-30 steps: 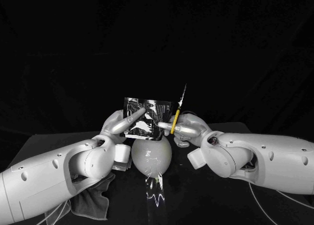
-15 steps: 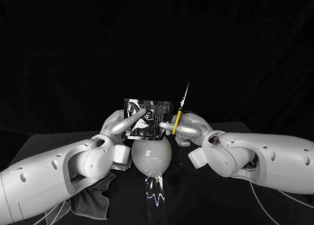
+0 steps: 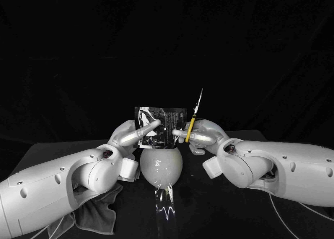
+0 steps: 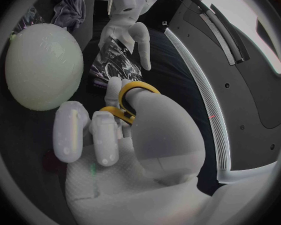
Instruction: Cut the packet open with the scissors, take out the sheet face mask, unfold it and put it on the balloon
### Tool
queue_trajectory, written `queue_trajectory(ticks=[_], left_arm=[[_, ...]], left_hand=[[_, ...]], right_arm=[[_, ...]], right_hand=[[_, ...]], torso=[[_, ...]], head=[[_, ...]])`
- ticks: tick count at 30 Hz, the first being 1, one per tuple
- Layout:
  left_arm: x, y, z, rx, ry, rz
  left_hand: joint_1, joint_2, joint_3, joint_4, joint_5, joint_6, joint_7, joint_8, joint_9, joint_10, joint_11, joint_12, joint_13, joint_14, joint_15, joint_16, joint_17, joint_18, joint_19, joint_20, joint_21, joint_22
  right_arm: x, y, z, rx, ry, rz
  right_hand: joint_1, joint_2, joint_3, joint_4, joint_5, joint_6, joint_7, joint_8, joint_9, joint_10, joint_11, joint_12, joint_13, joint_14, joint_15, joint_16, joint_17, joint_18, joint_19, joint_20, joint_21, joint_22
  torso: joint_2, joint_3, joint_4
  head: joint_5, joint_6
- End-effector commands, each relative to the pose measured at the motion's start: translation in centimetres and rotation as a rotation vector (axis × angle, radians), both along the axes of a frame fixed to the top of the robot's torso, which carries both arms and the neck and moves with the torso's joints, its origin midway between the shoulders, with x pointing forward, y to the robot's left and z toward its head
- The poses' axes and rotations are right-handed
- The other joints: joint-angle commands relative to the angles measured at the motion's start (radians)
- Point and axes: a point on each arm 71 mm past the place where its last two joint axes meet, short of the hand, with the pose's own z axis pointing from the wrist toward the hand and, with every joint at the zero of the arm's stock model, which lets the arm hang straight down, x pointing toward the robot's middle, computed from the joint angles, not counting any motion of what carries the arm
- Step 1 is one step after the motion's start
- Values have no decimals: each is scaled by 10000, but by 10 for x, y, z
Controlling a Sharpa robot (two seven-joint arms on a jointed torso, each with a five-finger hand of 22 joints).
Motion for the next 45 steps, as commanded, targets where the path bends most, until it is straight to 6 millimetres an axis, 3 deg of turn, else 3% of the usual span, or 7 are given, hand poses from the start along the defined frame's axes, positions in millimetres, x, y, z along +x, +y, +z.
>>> queue_trajectory(ticks=[1, 11, 16, 26, 31, 36, 45], left_arm=[[-3, -5, -3, 960, -17, -717], [-6, -8, -10, 1873, 325, -1747], [-5, -8, -12, 1775, 618, -1951], [-4, -5, -15, 1343, 1313, -2248], [-5, -6, -16, 1361, 1559, -2495], [-5, -6, -18, 1522, 1736, -2630], [-3, -1, -21, 1675, 1999, -2549]], left_hand=[[8, -95, -239, 23, -21, -74, 258, -67, -32, -125, 36, 34, 19, -99, 5, -72, -7, 128, -22, 84, -145, -109], [571, 63, -759, -178, -18, -60, 262, -147, -93, -235, 41, 117, 47, -60, 9, -144, 36, 257, 273, 176, -530, -470], [903, 284, -892, -282, -12, 234, 36, -44, -78, 82, -163, 256, 61, 437, -194, 39, 160, 268, 1053, -57, -638, -702], [1123, 364, -1197, -278, -18, 165, -175, -147, -156, 102, -282, 109, 23, 580, -300, -112, 205, 264, 2323, -433, -928, -1124], [1165, 375, -1374, -225, -19, 66, -165, -212, -191, 37, -263, 52, 20, 669, -288, -175, 204, 250, 2231, -362, -1354, -1356], [1194, 389, -1633, -145, -16, 14, 50, -257, -219, -164, -117, 43, 20, 511, -160, -391, 123, 236, 1948, -185, -1832, -1376], [1360, 471, -1743, -149, -19, 78, 104, -240, -222, -149, -84, 76, 30, 567, -141, -456, 93, 241, 1819, -82, -2101, -1370]], right_arm=[[1, -2, 1, -363, -169, -40], [1, -1, 1, -1055, 89, 588], [0, 1, 1, -1565, 153, 1062], [1, -3, 2, -2144, 22, 1321], [1, -2, 2, -2323, -45, 1415], [2, -4, 3, -2425, -107, 1358], [1, -4, 3, -2471, -127, 1332]], right_hand=[[-295, 161, 501, -97, 23, -87, -23, 193, 903, 2495, -833, 5930, -14, 817, -86, 51, 1561, 26, -2, -65, -28, 1428], [-391, 88, 688, -250, 23, -167, -24, 277, 1109, 2486, -837, 5834, -175, 817, -86, 47, 1560, 40, -35, -66, -97, 1406], [-417, 73, 729, -280, 23, -181, -23, 294, 1152, 2483, -837, 5807, -219, 818, -86, 48, 1565, 44, -45, -66, -117, 1399], [-453, 41, 779, -328, 23, -190, -26, 318, 1210, 2485, -839, 5780, -270, 825, -87, 61, 1597, 43, -43, -67, -117, 1404], [-463, 33, 792, -340, 23, -191, -27, 325, 1224, 2484, -840, 5767, -292, 828, -87, 66, 1610, 42, -40, -67, -113, 1407], [-472, 24, 805, -353, 23, -193, -28, 331, 1239, 2488, -841, 5781, -274, 831, -88, 71, 1622, 39, -34, -67, -105, 1413], [-488, 6, 842, -390, 23, -198, -32, 344, 1274, 2493, -844, 5777, -289, 841, -90, 90, 1669, 31, -13, -67, -73, 1433]], torso=[[3, -4, -1], [-2, 1, -9], [-1, 2, -9], [5, 8, -4], [2, 3, -2], [3, 3, 5], [5, 10, 14]], head=[[14, -13], [41, -59], [42, -81], [66, -97], [74, -138], [49, -135], [62, -151]])
